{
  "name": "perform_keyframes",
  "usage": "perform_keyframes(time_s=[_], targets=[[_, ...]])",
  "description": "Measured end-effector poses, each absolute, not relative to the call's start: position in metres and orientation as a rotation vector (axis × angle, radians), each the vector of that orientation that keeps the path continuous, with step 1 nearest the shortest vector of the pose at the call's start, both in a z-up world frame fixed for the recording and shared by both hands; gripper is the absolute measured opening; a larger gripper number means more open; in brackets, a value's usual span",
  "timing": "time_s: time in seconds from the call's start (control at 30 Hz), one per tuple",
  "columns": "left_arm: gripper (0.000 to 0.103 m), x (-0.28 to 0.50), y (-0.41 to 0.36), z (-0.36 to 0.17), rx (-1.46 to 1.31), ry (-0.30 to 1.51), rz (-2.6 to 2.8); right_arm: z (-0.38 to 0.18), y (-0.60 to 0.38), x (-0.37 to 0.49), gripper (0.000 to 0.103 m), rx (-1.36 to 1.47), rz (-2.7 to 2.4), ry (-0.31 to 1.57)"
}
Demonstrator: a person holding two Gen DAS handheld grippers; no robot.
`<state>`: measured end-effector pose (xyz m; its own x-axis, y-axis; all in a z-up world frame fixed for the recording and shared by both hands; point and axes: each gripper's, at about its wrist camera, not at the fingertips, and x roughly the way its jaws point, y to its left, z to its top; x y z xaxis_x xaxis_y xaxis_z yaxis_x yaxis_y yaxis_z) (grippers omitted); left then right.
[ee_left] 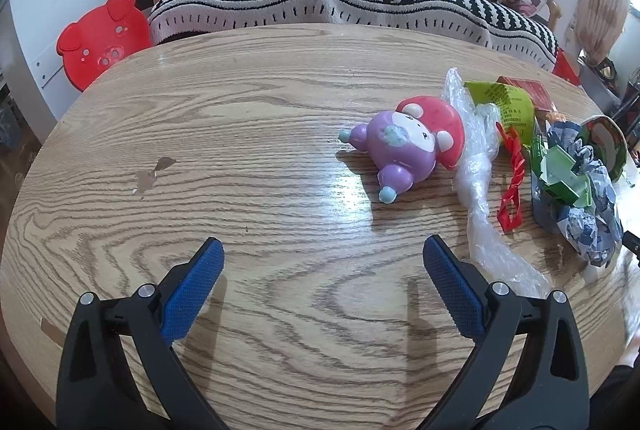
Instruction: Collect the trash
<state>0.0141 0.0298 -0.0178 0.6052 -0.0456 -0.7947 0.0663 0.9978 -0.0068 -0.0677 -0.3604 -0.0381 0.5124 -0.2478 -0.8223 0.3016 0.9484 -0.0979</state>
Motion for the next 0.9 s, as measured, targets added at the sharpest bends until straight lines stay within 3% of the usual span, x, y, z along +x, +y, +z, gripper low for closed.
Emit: perform_keyframes(time_s=[0.9], targets=[[0.097,0.0152,0.0311,-0.0211,0.017,0.932,-0.062,-0.037,-0.3617,-0.0682,0.098,0.066,-0.327,0.979]])
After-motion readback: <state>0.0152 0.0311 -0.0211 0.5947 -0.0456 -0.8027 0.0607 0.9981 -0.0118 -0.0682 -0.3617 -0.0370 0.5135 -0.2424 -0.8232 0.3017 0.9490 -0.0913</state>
